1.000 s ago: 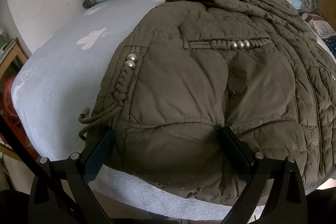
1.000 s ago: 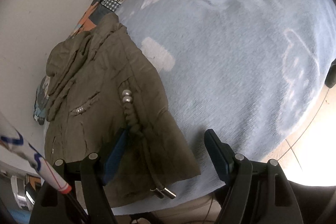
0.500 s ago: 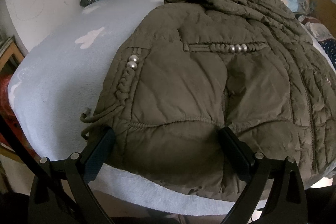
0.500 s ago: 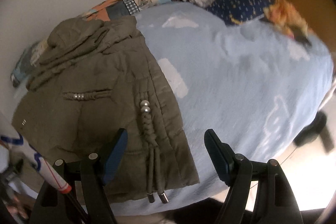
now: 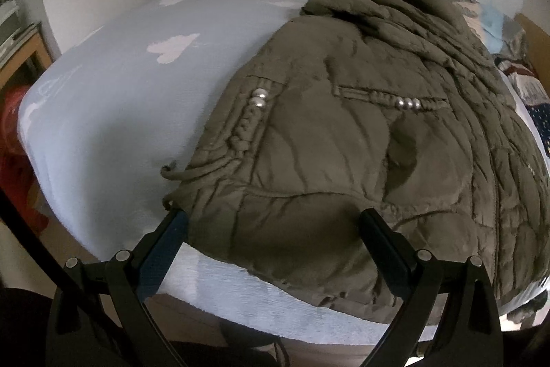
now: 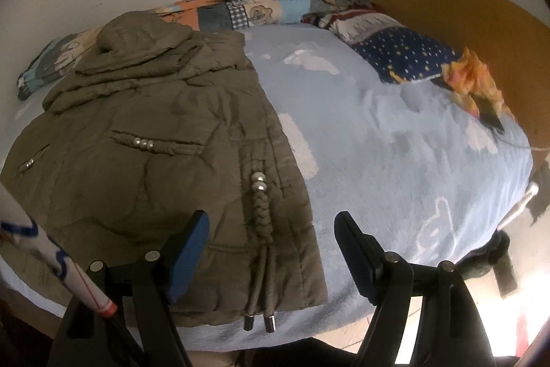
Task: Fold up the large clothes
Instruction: 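Grasp the olive jacket hem with both grippers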
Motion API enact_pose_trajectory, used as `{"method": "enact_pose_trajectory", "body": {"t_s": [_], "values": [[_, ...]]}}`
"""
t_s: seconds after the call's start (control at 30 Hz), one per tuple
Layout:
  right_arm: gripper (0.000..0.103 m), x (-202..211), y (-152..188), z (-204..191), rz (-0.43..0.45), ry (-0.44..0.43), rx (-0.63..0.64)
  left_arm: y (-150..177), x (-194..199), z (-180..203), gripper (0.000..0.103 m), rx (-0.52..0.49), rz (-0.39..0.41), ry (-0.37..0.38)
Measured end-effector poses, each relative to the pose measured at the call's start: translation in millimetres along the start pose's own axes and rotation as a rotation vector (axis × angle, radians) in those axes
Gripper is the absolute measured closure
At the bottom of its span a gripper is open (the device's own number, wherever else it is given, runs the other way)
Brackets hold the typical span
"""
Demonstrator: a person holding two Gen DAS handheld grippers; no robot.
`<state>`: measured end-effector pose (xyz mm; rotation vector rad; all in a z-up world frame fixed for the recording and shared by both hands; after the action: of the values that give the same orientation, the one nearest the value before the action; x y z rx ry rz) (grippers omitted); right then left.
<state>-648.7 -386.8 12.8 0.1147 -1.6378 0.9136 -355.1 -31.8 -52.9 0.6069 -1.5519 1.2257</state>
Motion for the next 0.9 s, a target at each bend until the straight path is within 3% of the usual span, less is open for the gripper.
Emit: {"method": "enact_pose_trajectory", "body": {"t_s": [0.4, 0.53, 0.63, 0.77, 0.87, 0.9], "values": [[0.024, 3.5, -1.1, -5.9, 0.013, 0.005, 0.024, -1.5, -2.8, -7.7, 0.003, 0.041, -0.011, 0.021], [0.024, 2.1, -0.1, -6.6, 0.0, -0.017, 0.013, -1.4, 0.6, -12.9, 0.003, 0.062, -0.025, 0.059], [0.024, -2.8, 0.6, 1.6, -0.032, -0.121, -0.073, -3.4, 2.5, -21.8, 0.003, 0.115, -0.09, 0.159], [0.024, -18.1, 7.5, 34.5, -0.107, -0.38, -0.354, -5.6, 0.8, -49.2, 0.004, 0.266, -0.123, 0.304], [0.024, -30.9, 16.6, 46.0, -0.153, -0.498, -0.494, -3.7, -6.2, -57.0, 0.013, 0.352, -0.161, 0.422], [0.024, -30.9, 16.6, 46.0, -0.153, -0.498, -0.494, -3.6, -8.1, -56.8, 0.014, 0.363, -0.171, 0.444]]}}
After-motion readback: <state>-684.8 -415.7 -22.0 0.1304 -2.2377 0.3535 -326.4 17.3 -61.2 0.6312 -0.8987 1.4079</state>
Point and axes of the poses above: each gripper's, at about its wrist camera, not at the fingertips, and x roughly against the way its jaws point, z to its right, y to its underside, the point moved 10 cm from there along -x, roughly the way its jaws point, and after that the axes turned 13 degrees about -z, right-handed, at the moved point
